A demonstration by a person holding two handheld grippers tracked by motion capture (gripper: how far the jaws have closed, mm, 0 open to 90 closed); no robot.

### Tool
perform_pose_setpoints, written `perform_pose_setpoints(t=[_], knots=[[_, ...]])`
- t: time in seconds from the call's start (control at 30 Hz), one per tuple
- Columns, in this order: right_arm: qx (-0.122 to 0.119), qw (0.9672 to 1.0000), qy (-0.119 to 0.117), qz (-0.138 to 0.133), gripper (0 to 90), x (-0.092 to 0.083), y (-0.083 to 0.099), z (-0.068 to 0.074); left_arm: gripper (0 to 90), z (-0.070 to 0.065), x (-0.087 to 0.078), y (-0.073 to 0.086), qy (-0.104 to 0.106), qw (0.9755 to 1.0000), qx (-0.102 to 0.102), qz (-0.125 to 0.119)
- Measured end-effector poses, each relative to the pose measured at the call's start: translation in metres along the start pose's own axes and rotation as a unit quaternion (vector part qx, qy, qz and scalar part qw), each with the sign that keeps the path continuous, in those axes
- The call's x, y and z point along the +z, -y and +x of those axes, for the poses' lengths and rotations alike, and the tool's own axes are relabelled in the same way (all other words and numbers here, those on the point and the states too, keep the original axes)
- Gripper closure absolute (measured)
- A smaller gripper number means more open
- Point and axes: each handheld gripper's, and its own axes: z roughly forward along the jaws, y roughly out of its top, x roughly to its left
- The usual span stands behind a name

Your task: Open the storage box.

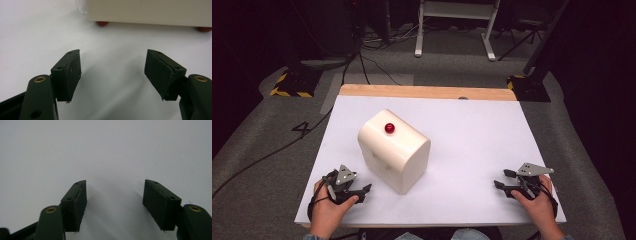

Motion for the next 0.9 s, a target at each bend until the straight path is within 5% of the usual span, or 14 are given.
perform_pose_setpoints(t=[0.23, 0.3, 0.33, 0.47, 0.63, 0.73, 0.77, 0.8, 0.9], knots=[[0.000, 1.0000, 0.000, 0.000, 36.4, 0.000, 0.000, 0.000, 29.5, -0.022, -0.019, -0.005, 0.006, 0.9981, -0.001, -0.062], [0.000, 1.0000, 0.000, 0.000, 36.4, 0.000, 0.000, 0.000, 29.5, -0.035, -0.027, -0.008, 0.015, 0.9949, -0.009, -0.100], [0.000, 1.0000, 0.000, 0.000, 36.4, 0.000, 0.000, 0.000, 29.3, -0.035, -0.027, -0.008, 0.015, 0.9949, -0.009, -0.100], [-0.001, 1.0000, 0.001, -0.001, 36.4, 0.000, 0.000, 0.000, 21.9, -0.054, -0.033, -0.011, 0.032, 0.9894, 0.013, -0.141], [0.000, 1.0000, 0.001, -0.001, 36.4, 0.000, 0.000, 0.000, 31.1, -0.079, -0.030, -0.012, 0.069, 0.9875, 0.044, -0.135], [0.000, 1.0000, 0.001, -0.001, 36.4, 0.000, 0.000, 0.000, 36.7, -0.089, -0.030, -0.013, 0.102, 0.9825, 0.069, -0.140], [0.000, 1.0000, 0.001, 0.000, 36.4, 0.000, 0.000, 0.000, 38.4, -0.094, -0.028, -0.015, 0.129, 0.9780, 0.080, -0.144], [0.000, 1.0000, 0.000, 0.000, 36.4, 0.000, 0.000, 0.000, 40.6, -0.096, -0.026, -0.015, 0.135, 0.9763, 0.086, -0.146], [0.000, 1.0000, 0.001, 0.000, 36.4, 0.000, 0.000, 0.000, 44.2, -0.098, -0.020, -0.017, 0.140, 0.9747, 0.099, -0.144]])
